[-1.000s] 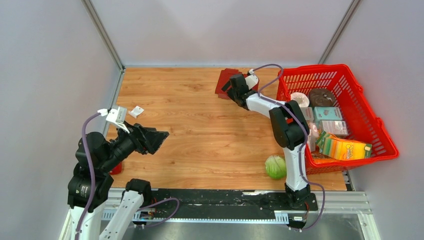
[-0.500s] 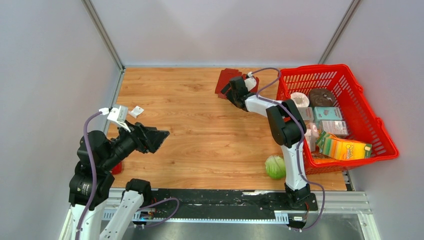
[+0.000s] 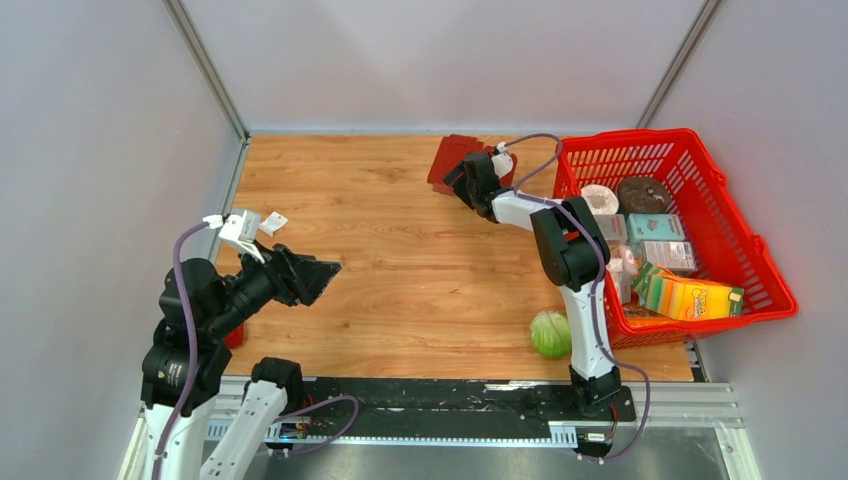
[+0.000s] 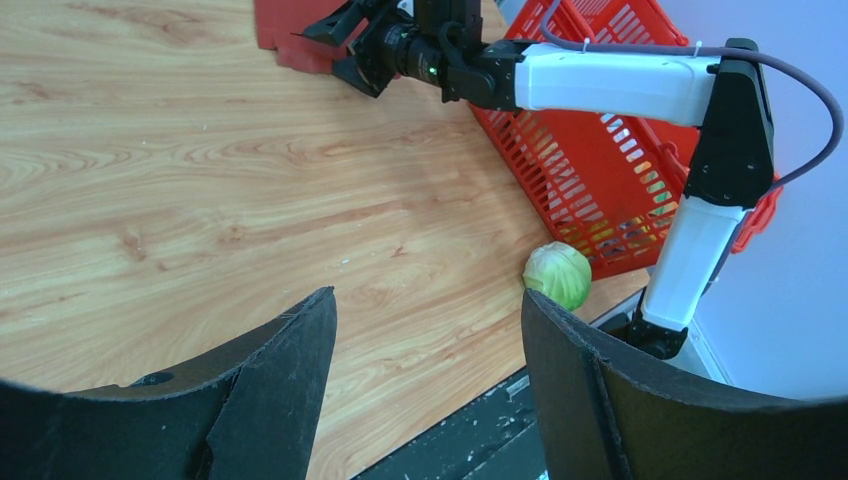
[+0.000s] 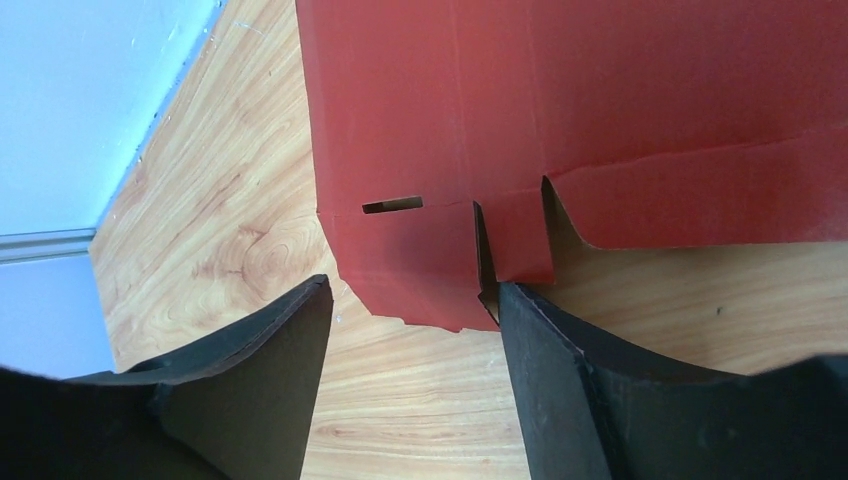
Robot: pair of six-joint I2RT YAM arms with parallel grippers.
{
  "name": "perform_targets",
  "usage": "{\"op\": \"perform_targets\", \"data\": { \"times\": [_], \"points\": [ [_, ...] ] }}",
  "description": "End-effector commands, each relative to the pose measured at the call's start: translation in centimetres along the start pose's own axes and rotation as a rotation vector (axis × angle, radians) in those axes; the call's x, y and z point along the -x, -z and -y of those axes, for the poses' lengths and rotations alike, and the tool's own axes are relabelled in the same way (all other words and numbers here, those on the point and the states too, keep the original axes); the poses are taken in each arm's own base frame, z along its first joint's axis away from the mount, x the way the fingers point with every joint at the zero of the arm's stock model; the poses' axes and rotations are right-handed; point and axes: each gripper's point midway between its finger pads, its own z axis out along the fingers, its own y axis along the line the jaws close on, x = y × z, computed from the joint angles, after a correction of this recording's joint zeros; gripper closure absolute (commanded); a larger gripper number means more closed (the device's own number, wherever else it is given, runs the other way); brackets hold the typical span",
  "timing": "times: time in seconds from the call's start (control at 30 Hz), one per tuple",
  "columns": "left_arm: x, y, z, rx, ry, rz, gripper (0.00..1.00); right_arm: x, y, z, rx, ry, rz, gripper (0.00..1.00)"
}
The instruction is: Fold the paper box
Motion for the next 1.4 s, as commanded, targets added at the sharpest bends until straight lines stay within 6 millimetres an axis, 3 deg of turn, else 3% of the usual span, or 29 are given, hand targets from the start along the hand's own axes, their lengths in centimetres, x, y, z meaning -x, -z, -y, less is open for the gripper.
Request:
{"op": "perform_targets", "data": {
  "times": [0.0, 0.27, 0.5, 0.57, 0.7, 0.77, 0.8, 0.83, 0.87, 0.9, 0.97, 1.0, 1.07, 1.1, 1.13, 1.2, 1.23, 1.3, 1.33, 1.37],
  "points": [
    [0.3, 0.0, 0.2, -0.014, -0.024, 0.013, 0.24, -0.7, -1.4, 1.1, -0.006, -0.04, -0.013, 0.34],
    [0.2, 0.0, 0.3, -0.018, -0.018, 0.01, 0.25, -1.1, -2.9, 2.6, -0.072, -0.128, -0.028, 0.48],
    [0.0, 0.2, 0.3, -0.014, -0.012, 0.009, 0.25, -1.7, -4.0, 4.4, -0.167, -0.207, -0.055, 0.71],
    [-0.1, 0.3, 0.3, -0.014, -0.009, 0.01, 0.25, -1.4, -4.1, 4.4, -0.168, -0.197, -0.046, 0.75],
    [-0.3, 0.3, 0.2, -0.01, -0.005, 0.002, 0.25, -0.8, -3.7, 3.1, -0.11, -0.164, -0.051, 0.95],
    [-0.4, 0.2, 0.0, -0.006, -0.001, -0.001, 0.25, -1.0, -3.1, 3.2, -0.101, -0.119, -0.07, 1.0],
    [-0.5, 0.3, 0.0, -0.005, 0.0, 0.001, 0.25, -0.5, -2.5, 1.4, -0.042, -0.109, -0.072, 1.0],
    [-0.7, 0.1, -0.2, -0.003, 0.004, -0.004, 0.25, -0.1, -1.9, 1.1, -0.032, -0.103, -0.075, 1.0],
    [-0.8, 0.0, -0.3, -0.004, 0.007, -0.007, 0.25, -0.9, -1.2, 2.3, -0.048, -0.089, -0.099, 1.0],
    [-0.9, 0.0, -0.4, -0.001, 0.01, -0.006, 0.25, -0.2, 0.2, 0.3, 0.016, -0.07, -0.108, 1.0],
    [-1.5, -0.6, -1.0, 0.005, 0.021, -0.02, 0.25, -0.7, 1.9, 0.4, 0.026, -0.049, -0.141, 1.0],
    [-1.7, -0.9, -1.2, 0.007, 0.029, -0.026, 0.25, -2.2, 3.0, 1.6, 0.024, -0.037, -0.202, 1.0],
    [-2.5, -1.9, -1.9, 0.006, 0.045, -0.047, 0.25, -2.6, 5.4, 0.2, 0.084, -0.015, -0.241, 1.0],
    [-3.0, -2.4, -2.2, 0.008, 0.066, -0.061, 0.25, -4.2, 6.5, 1.0, 0.09, 0.001, -0.311, 1.0],
    [-3.7, -3.1, -2.7, 0.003, 0.083, -0.076, 0.26, -4.6, 8.0, 0.0, 0.128, 0.036, -0.34, 1.0],
    [-4.5, -4.1, -3.3, -0.001, 0.128, -0.097, 0.28, -6.5, 10.2, 0.2, 0.148, 0.062, -0.426, 1.0],
    [-5.3, -4.9, -3.7, -0.012, 0.147, -0.107, 0.29, -8.3, 11.6, 1.3, 0.144, 0.098, -0.47, 1.0],
    [-6.2, -5.8, -4.3, -0.01, 0.206, -0.124, 0.31, -8.8, 14.4, 0.2, 0.196, 0.149, -0.486, 1.0],
    [-7.0, -6.4, -4.9, -0.007, 0.229, -0.133, 0.32, -10.5, 15.9, 1.0, 0.188, 0.183, -0.521, 1.0],
    [-7.4, -6.7, -5.2, -0.006, 0.249, -0.141, 0.32, -10.2, 17.6, -0.2, 0.232, 0.212, -0.512, 1.0]
  ]
}}
